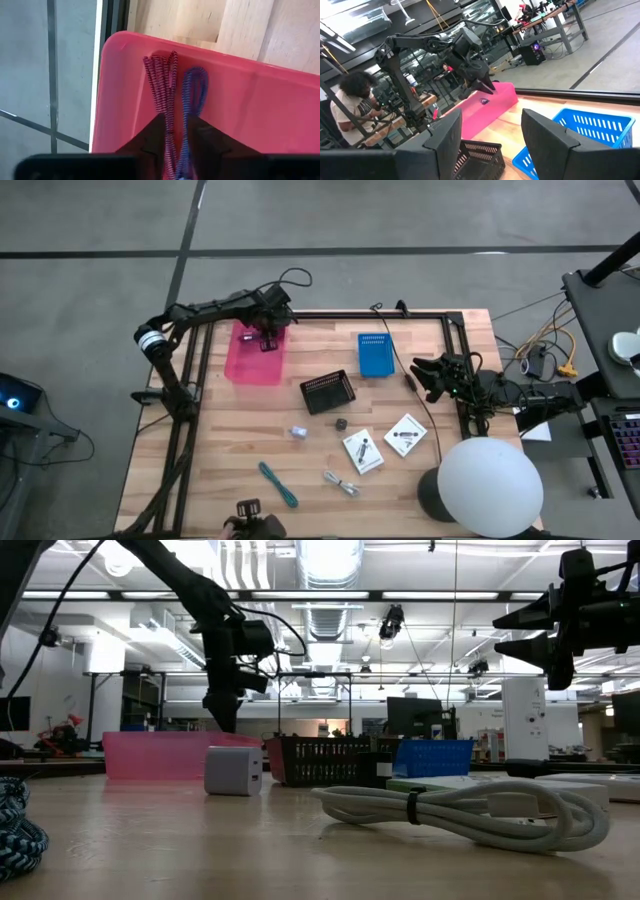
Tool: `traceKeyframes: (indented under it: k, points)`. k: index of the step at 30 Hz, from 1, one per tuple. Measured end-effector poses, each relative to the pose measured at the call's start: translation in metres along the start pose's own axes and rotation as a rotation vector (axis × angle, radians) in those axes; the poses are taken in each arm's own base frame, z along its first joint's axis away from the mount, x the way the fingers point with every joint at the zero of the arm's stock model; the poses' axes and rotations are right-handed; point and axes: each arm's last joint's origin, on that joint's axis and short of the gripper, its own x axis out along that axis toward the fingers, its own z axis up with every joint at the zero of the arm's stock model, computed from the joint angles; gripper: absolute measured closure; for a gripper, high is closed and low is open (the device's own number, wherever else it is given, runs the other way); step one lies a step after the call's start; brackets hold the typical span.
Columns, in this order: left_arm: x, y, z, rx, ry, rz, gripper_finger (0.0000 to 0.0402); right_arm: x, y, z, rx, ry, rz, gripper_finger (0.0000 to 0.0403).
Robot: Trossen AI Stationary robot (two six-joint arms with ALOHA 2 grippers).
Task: Pick and place items into bin
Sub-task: Put the blue charger cable into the pink bin, then put the light blue charger cable into the pink bin
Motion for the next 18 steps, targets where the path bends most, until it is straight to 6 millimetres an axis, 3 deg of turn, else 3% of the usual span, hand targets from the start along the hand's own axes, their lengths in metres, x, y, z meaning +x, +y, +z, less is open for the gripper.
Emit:
traceKeyframes:
  k: [9, 14, 18]
  points:
    - [-0.017, -0.005, 0.005, -0.052, 0.025, -0.027, 0.0237, 0.001, -0.001, -0.003, -0.016, 0.023, -0.014, 0.0211]
    - [-0.047, -0.017, 0.012, -0.141, 0.002, -0.088, 0.0222, 0.002, -0.001, -0.004, -0.025, 0.037, -0.023, 0.0211]
    - [-0.079, -0.035, 0.019, -0.160, -0.142, -0.192, 0.0222, 0.003, -0.001, -0.005, -0.030, 0.046, -0.026, 0.0211]
